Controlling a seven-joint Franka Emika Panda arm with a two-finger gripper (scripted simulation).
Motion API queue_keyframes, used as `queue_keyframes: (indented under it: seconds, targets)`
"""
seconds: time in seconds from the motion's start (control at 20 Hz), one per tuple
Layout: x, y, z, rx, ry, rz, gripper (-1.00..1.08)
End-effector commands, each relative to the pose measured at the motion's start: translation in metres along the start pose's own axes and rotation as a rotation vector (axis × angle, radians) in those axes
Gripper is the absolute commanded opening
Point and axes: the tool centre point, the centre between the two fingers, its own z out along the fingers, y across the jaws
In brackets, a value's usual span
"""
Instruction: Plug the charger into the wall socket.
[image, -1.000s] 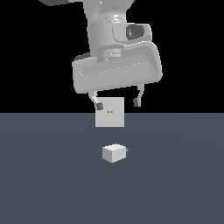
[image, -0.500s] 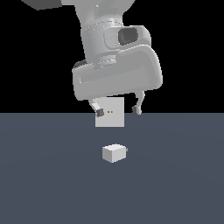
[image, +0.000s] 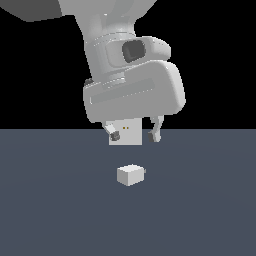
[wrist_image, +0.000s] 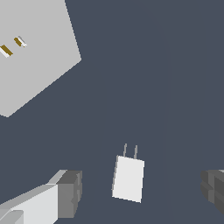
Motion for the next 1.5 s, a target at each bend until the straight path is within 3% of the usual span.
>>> queue_keyframes:
  seconds: [0.0, 0.65, 1.45]
  targets:
    - [-0.003, 0.0, 0.004, -0.006, 0.016, 0.04, 1.0]
    - [-0.012, 0.0, 0.017, -0.028, 0.067, 0.173, 1.0]
    - [-0.022, 0.0, 0.043, -0.03, 0.068, 0.184, 1.0]
